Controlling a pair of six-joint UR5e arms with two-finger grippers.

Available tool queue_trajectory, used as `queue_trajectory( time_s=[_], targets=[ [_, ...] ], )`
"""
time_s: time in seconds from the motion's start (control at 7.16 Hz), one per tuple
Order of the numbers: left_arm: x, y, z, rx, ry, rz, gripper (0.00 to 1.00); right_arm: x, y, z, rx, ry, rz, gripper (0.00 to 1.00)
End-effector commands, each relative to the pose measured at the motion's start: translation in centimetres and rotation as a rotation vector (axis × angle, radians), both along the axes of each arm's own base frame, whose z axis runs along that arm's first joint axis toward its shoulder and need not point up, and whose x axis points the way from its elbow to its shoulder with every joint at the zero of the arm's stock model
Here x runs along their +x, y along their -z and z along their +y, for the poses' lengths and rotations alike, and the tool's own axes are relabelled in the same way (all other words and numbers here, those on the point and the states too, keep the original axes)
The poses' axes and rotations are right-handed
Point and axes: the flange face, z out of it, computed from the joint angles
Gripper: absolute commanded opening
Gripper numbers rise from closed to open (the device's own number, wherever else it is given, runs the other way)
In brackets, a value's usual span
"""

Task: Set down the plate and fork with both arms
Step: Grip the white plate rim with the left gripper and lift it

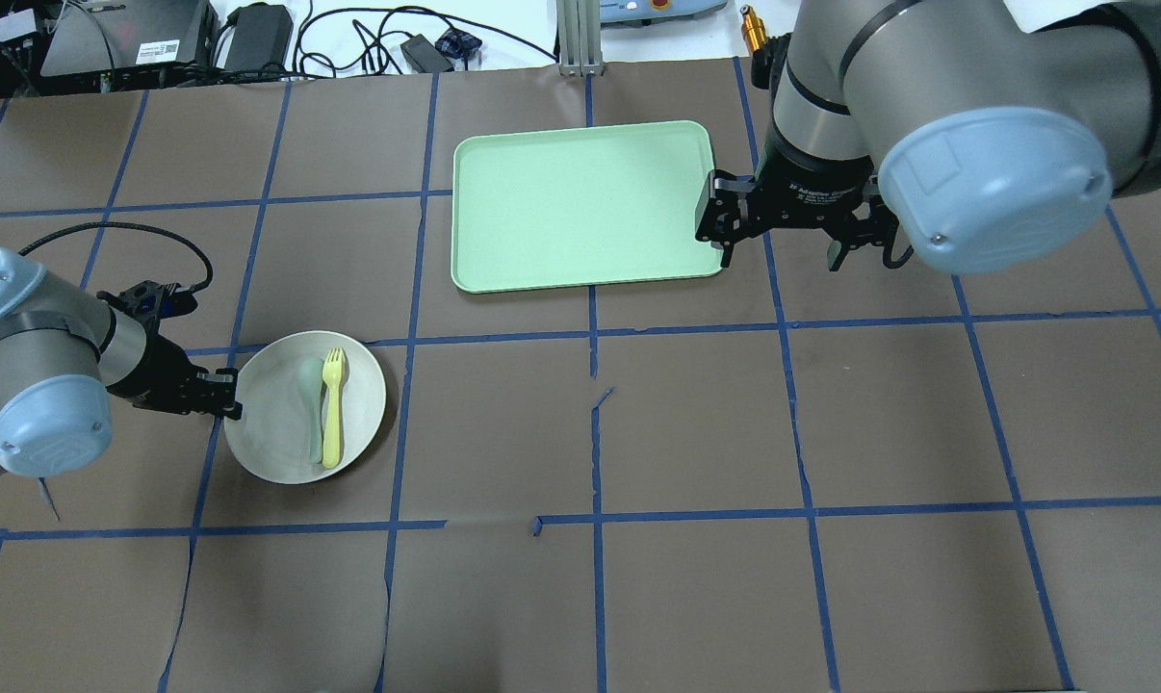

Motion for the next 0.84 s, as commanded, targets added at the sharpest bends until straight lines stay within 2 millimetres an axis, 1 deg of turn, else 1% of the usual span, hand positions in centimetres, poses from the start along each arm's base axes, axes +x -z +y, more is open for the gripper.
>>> queue_trajectory(
  time_s=[0.0,0.14,0.28,0.42,0.56,0.7],
  targets=[
    [-3.6,-2.7,-3.9,-0.056,-0.018,0.206,0.0,0.1,0.0,0.0,0.0,-0.002,0.0,1.0],
    [-7.4,-5.1,-7.2,-0.043,-0.024,0.233,0.0,0.0,0.0,-0.1,0.0,0.001,0.0,1.0],
    [-11.1,-5.9,-10.3,-0.025,0.01,0.238,0.0,0.0,0.1,0.0,0.002,-0.001,0.002,1.0],
    [-14.1,-5.7,-13.4,-0.038,0.061,0.268,0.0,0.0,0.0,0.0,0.0,-0.001,0.0,1.0],
    [-17.0,-5.4,-16.9,-0.045,0.092,0.264,0.0,0.0,0.1,-0.1,0.002,-0.001,0.0,1.0],
    [-20.1,-4.8,-20.4,-0.038,0.088,0.257,0.0,0.0,0.1,0.0,0.002,-0.001,0.0,1.0]
  ],
)
